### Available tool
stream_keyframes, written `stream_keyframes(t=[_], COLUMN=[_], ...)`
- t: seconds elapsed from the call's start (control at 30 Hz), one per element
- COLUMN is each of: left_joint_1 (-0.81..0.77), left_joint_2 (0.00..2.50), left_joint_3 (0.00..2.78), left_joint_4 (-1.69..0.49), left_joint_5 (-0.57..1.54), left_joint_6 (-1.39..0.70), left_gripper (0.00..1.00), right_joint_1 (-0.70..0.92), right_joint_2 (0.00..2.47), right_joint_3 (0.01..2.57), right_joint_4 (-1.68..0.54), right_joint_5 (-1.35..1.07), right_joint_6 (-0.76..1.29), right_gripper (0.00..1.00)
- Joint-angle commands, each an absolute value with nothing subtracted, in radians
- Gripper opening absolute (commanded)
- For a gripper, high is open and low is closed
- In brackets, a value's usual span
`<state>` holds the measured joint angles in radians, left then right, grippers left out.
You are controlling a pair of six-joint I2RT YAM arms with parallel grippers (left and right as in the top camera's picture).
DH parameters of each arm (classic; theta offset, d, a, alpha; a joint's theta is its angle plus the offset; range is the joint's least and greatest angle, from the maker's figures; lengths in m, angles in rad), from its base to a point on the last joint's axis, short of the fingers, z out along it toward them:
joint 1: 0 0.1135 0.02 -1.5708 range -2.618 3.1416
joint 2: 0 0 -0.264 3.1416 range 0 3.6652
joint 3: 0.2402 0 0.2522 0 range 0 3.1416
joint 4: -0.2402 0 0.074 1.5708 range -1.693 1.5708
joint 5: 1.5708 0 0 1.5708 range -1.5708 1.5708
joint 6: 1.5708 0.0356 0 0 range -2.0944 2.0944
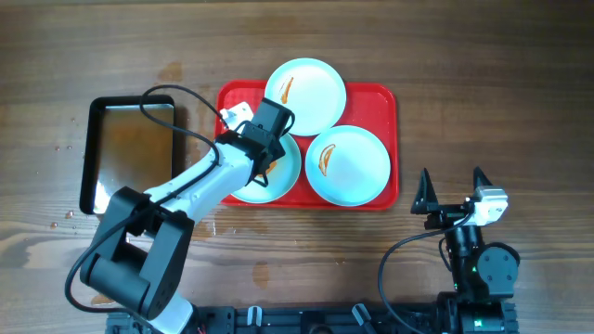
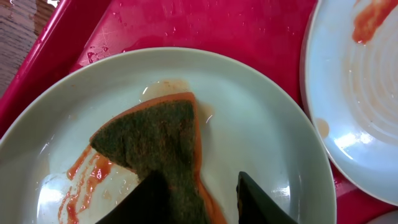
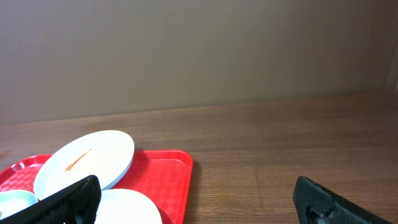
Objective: Clean dirty plates on tray and stack at the side
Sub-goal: 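Move the sponge with left gripper onto the lower-left white plate, then scrub the lower-left plate surface with the sponge in left gripper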
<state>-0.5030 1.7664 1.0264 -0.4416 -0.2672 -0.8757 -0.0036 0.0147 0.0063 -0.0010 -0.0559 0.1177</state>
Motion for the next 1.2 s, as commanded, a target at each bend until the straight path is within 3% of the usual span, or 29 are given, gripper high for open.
stream_keyframes(t=[0.0,0.43,0.9,0.93,0.97,1.0,1.17], left_joint_1=[-0.506,-0.507,-0.508,-0.506,-0.506,-0.506,-0.506], left_joint_2=[1.789,1.643,1.831,1.831,1.824,1.818,1.721], left_joint_3=[1.026,1.030,1.025,1.025,1.025,1.025,1.026], left_joint_4=[-0.463,-0.510,-0.513,-0.513,-0.513,-0.513,-0.513], left_joint_5=[-0.304,-0.244,-0.236,-0.237,-0.236,-0.236,-0.236], left_joint_6=[-0.929,-0.952,-1.063,-1.063,-1.063,-1.058,-1.027], left_gripper=[0.31,0.31,0.36,0.35,0.25,0.07,0.04], right_joint_1=[-0.009,-0.009,-0.009,-0.009,-0.009,-0.009,-0.009], right_joint_2=[0.007,0.007,0.009,0.009,0.009,0.009,0.009], right_joint_3=[0.005,0.005,0.005,0.005,0.005,0.005,0.005], right_joint_4=[0.001,0.001,0.001,0.001,0.001,0.001,0.001], right_joint_5=[-0.064,-0.064,-0.064,-0.064,-0.064,-0.064,-0.064], right_joint_6=[0.106,0.106,0.106,0.106,0.107,0.106,0.106], right_gripper=[1.00,0.99,1.00,1.00,1.00,1.00,1.00])
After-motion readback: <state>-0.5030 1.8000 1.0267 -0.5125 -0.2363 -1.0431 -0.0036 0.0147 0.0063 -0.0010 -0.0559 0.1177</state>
